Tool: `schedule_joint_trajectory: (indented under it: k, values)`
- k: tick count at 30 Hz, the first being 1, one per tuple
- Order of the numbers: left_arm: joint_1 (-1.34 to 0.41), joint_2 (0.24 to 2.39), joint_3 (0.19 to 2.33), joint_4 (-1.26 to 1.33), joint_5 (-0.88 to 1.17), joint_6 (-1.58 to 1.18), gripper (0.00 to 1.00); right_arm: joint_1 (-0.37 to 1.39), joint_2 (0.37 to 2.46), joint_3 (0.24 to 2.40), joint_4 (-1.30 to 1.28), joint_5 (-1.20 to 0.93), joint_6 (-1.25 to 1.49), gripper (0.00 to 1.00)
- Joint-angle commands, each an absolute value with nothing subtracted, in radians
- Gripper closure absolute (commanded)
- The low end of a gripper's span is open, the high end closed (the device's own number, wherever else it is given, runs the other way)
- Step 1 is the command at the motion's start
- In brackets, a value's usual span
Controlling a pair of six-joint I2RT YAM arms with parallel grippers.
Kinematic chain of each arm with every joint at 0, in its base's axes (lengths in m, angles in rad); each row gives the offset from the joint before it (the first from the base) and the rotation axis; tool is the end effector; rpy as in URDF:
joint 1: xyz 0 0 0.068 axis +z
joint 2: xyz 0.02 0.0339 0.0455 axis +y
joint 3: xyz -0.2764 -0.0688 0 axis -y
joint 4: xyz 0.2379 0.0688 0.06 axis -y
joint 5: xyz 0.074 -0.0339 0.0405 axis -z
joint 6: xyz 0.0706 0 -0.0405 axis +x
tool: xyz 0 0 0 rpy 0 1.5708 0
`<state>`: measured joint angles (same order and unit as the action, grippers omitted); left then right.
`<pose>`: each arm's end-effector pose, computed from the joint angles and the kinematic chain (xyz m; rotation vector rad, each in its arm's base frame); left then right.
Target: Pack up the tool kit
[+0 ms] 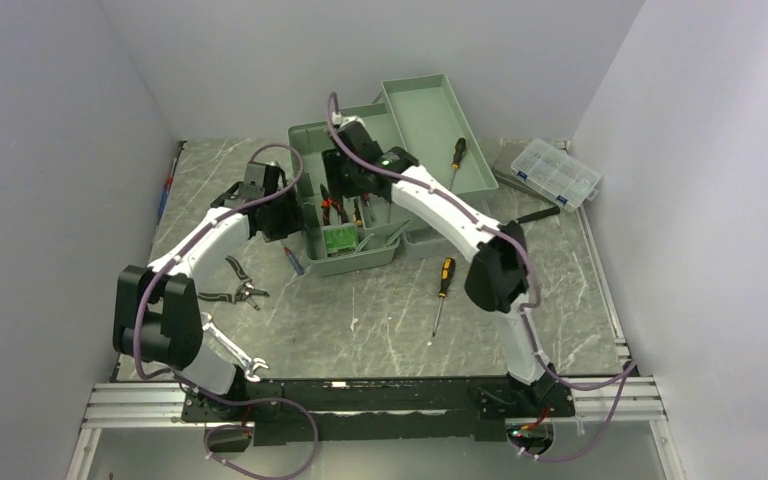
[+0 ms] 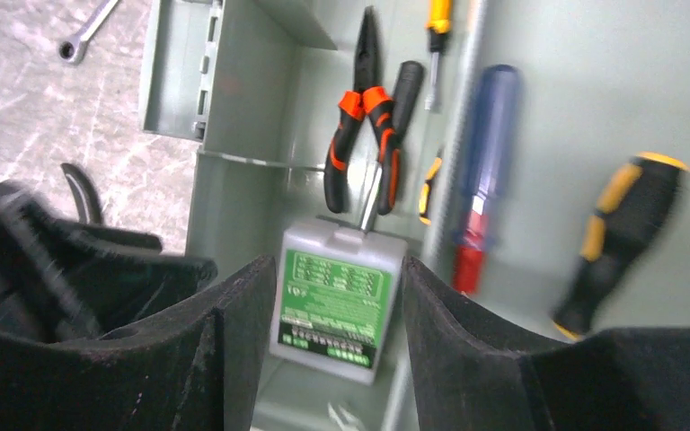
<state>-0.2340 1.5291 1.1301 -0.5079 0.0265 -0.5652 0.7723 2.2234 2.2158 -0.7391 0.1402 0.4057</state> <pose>0.3304 -0.0807 0.2387 -0.4033 2.4827 -0.3680 0.3878 0.3640 0.2935 -0.3571 2.3214 0.4329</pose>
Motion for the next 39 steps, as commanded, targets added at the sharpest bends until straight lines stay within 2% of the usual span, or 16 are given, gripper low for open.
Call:
schedule_joint_trajectory:
  k: [1, 8, 12, 24, 27, 37, 39]
  values:
    - [-0.238, 1.559, 1.158, -0.447, 0.085, -0.582, 0.44, 0.757, 1.986, 2.102, -0.673, 0.177, 0.384, 0.44]
    - [-0.245, 1.586, 1.161, -0.454, 0.083, -0.568, 0.74, 0.752, 1.693, 1.804, -0.604, 0.180, 0.384, 0.44]
    - [-0.244, 1.584, 1.177, -0.496, 0.053, -0.538, 1.00, 0.752, 1.480, 1.586, -0.597, 0.200, 0.400, 0.44]
    - [-0.229, 1.496, 1.187, -0.612, 0.003, -0.451, 1.00, 0.753, 0.873, 0.882, -0.656, 0.271, 0.691, 0.44]
    - [-0.221, 1.465, 1.166, -0.633, 0.003, -0.436, 1.00, 0.753, 0.781, 0.761, -0.664, 0.304, 0.775, 0.38]
    - [-0.198, 1.461, 1.187, -0.692, 0.077, -0.363, 1.00, 0.748, 0.848, 0.575, -0.520, 0.431, 0.958, 0.28]
    - [-0.189, 1.446, 1.185, -0.681, 0.113, -0.352, 0.96, 0.731, 0.885, 0.562, -0.494, 0.454, 0.989, 0.27]
